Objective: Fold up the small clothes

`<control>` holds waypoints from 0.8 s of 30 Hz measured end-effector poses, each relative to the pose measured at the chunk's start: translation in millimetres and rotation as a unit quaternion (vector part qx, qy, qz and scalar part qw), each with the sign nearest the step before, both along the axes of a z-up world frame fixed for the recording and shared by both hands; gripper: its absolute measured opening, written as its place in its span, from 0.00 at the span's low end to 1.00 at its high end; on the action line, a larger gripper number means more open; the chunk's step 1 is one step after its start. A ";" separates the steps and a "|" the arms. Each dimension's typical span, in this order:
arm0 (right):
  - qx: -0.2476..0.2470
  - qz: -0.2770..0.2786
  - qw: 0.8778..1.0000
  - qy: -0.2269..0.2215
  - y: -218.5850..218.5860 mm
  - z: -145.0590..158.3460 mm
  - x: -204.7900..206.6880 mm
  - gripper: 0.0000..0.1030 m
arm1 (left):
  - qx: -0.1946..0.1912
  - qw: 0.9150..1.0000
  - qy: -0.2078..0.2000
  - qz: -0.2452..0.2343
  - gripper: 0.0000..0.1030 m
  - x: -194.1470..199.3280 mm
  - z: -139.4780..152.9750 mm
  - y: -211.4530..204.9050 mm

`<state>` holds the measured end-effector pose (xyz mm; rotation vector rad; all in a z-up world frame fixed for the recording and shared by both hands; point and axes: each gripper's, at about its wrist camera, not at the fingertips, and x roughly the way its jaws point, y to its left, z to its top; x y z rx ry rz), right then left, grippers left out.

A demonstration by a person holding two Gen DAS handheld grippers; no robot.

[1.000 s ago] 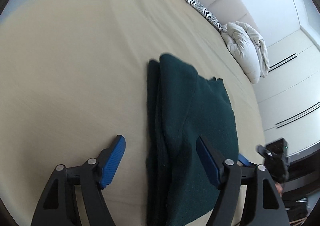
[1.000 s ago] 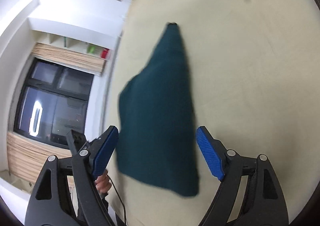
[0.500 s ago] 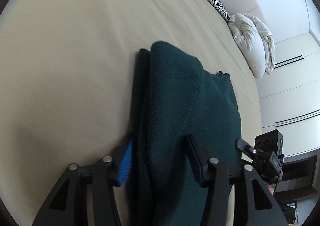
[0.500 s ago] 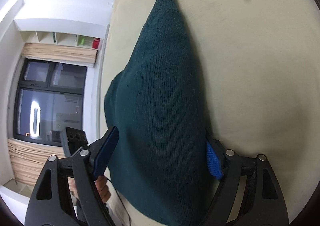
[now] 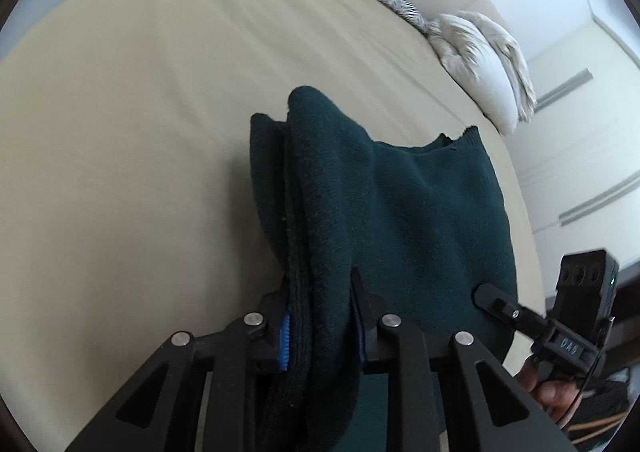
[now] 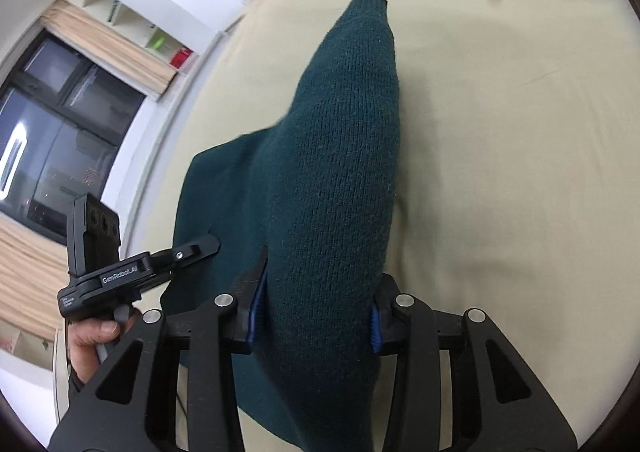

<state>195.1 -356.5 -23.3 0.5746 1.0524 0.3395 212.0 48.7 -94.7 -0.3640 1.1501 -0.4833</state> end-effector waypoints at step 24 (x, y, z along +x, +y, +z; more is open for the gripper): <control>0.143 -0.058 0.988 0.013 -52.7 -81.1 -179.2 0.42 | 0.069 0.997 -0.026 -0.020 0.43 -134.7 -56.0 -26.0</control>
